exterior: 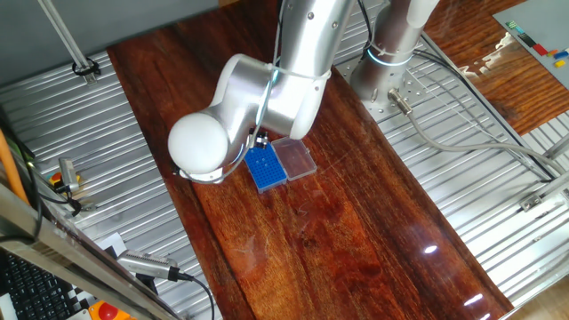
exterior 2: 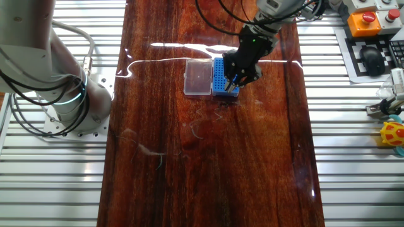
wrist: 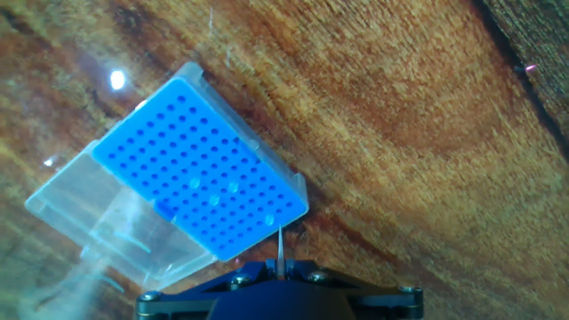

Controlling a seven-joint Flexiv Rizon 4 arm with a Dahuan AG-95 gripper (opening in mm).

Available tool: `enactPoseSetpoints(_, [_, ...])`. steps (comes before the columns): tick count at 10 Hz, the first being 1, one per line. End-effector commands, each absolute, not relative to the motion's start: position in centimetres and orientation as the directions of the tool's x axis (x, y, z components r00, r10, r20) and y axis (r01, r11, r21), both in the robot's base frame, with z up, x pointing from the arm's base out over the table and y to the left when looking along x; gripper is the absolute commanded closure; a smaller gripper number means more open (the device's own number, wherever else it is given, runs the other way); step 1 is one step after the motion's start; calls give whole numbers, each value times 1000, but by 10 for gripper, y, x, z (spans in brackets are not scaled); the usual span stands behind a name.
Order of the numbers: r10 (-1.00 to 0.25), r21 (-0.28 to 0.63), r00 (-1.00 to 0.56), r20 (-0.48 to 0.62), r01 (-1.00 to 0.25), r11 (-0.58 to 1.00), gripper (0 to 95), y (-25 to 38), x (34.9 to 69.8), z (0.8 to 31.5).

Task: Insert a small pipette tip into the holder for small pipette tips

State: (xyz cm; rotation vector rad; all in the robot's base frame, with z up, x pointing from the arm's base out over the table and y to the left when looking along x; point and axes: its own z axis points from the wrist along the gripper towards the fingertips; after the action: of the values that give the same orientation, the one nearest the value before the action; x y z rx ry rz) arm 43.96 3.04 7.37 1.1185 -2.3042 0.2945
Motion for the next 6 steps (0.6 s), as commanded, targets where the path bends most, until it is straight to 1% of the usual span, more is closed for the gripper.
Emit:
enactPoseSetpoints(1, [-660,63,-481,577,-779,623,950,30,438,75])
enactPoseSetpoints(3, [-665,82,-467,582,-781,620,950,30,436,75])
enactPoseSetpoints(6, [-667,87,-464,582,-781,619,950,30,429,75])
